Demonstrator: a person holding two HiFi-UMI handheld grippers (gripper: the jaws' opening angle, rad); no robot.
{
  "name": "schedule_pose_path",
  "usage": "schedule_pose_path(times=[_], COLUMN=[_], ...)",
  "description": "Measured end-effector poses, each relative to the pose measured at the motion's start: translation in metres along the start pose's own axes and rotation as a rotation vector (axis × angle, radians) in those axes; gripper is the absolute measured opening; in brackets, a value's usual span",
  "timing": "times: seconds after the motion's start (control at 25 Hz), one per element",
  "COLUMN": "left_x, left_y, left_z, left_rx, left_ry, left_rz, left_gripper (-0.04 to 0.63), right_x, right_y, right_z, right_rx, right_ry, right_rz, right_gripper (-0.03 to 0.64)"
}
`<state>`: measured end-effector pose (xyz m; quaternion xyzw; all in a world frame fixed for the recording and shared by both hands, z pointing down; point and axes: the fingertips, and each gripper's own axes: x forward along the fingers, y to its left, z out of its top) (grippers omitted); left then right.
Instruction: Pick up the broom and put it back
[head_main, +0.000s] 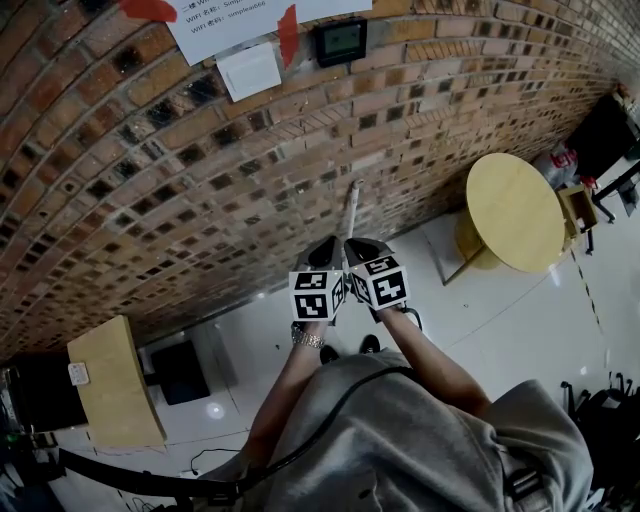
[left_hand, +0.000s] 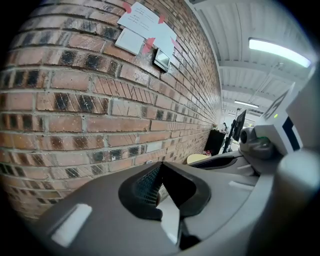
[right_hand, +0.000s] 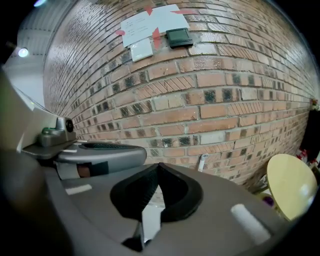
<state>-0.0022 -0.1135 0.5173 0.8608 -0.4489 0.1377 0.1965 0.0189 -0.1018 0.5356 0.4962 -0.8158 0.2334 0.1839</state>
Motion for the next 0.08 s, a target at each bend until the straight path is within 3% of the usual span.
schedule_pose_path(times=[0.08], left_x=[-0.0011], left_y=[-0.0010], left_z=[0.0012], left_rx=[0.002], left_ry=[-0.002], left_rz=[-0.003], left_gripper=[0.003], right_x=[-0.0007], right_y=[0.0029], right_z=[0.0010], right_rx=[-0.002], right_ry=[-0.002], right_rz=[0.009], right_gripper=[0.006])
